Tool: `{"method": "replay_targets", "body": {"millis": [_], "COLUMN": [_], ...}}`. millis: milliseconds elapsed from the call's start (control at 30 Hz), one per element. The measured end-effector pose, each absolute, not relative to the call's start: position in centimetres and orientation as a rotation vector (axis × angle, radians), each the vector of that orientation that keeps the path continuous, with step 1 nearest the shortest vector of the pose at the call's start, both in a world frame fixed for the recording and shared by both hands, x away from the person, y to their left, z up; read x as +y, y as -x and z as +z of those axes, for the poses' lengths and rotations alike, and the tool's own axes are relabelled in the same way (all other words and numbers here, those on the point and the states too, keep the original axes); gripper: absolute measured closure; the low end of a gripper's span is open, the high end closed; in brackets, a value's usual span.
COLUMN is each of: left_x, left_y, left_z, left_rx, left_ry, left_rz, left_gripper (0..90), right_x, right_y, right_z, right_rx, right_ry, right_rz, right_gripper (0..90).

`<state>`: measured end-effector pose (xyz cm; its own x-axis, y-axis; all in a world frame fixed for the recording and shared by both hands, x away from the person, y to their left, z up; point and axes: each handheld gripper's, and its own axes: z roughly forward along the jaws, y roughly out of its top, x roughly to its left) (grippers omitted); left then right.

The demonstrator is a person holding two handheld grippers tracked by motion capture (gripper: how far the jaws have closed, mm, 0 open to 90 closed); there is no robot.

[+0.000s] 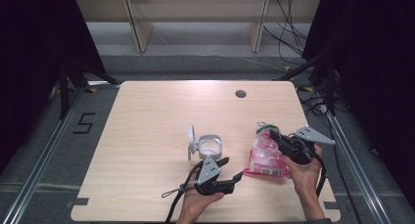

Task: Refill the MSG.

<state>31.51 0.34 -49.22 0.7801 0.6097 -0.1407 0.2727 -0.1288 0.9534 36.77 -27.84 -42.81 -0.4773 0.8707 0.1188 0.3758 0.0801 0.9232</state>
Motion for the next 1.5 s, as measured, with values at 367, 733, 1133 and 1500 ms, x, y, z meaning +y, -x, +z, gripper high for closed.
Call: {"method": "replay_targets", "body": {"millis": [367,733,1133,1500], "left_x": [0.2,0.4,0.7,1.1], "left_y": [-31.5,-31.5,-31.5,-31.5], "left_z": [-49.4,-49.4,-49.4,-49.2], "left_rx": [0.695,0.699,0.706,0.721], "left_ry": [-1.725,-1.721,-1.714,-1.704], "left_rz": [0.326,0.323,0.33,0.341], "left_gripper": [33.3,33.3,33.8,34.3], "right_x": [-28.8,-29.4,-29.7,-30.3], "right_y": [-37.4,-38.0,-38.1,-38.4], "right_z": [-44.0,-45.4,-46.4,-46.7], "right_rx": [1.868,1.866,1.844,1.85], "right_ry": [-1.292,-1.332,-1.463,-1.445], "right_rz": [1.35,1.299,1.282,1.231], "right_gripper": [89.7,88.6,85.6,75.6]}}
